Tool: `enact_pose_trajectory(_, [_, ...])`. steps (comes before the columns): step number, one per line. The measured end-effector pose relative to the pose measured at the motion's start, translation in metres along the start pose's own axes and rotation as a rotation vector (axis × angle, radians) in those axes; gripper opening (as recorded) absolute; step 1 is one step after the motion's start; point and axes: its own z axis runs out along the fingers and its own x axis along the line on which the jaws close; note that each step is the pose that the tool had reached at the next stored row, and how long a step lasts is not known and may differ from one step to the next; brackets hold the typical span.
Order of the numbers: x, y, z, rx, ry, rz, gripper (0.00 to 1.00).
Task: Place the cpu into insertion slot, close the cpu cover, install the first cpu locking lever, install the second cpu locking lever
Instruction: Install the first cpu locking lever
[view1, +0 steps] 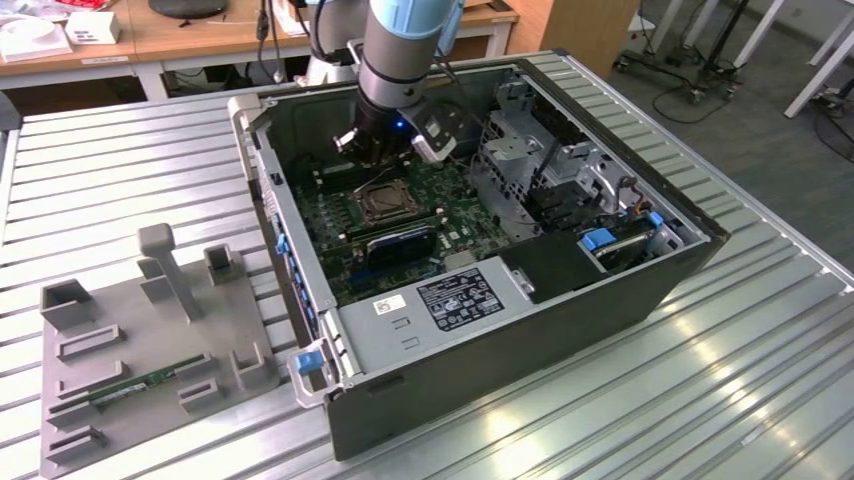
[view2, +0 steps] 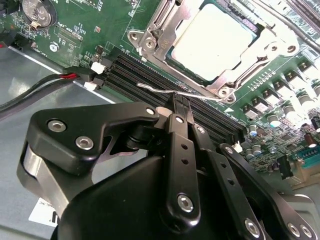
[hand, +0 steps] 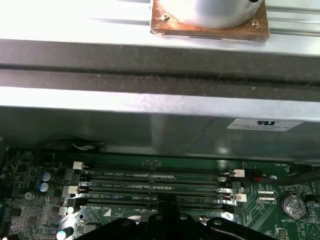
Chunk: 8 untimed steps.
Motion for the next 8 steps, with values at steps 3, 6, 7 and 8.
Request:
enact_pose_trajectory(3, [-0.0011,-0.0002,0.0005,0.0,0.0,0.0,0.11])
enact_pose_trajectory(6, [-0.0025,-0.0004,0.001,0.0002,0.0,0.0,0.11])
enact_pose_trajectory(7, [-0.0029,-0.0005,0.0012,0.0004,0.0,0.0,0.11])
enact_pose_trajectory(8, [-0.0034,-0.0006,0.0014,0.0005,0.0,0.0,0.11])
